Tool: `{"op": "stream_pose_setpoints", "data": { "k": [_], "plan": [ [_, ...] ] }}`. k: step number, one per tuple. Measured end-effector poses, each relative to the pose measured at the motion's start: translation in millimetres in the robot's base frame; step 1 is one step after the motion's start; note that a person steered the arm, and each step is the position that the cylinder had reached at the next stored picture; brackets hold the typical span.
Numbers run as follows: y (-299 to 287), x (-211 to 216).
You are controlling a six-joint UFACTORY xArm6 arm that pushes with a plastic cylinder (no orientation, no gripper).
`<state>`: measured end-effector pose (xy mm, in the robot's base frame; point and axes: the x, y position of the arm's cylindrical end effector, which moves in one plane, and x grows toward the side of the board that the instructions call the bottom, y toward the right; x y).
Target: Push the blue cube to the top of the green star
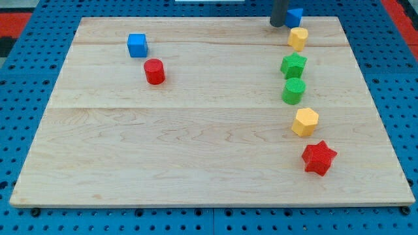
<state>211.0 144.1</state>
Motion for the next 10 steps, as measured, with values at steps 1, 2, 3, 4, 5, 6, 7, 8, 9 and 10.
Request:
{"op": "stream_pose_setpoints", "data": {
  "k": [1,2,3,4,5,6,7,8,9,10],
  "plan": [
    [-13,-14],
    [-34,-18],
    [-73,-18],
    [-155,-18],
    [-228,-18],
    [-303,3],
    [-361,38],
    [-360,80],
    [-302,92],
    [-257,84]
  ]
}}
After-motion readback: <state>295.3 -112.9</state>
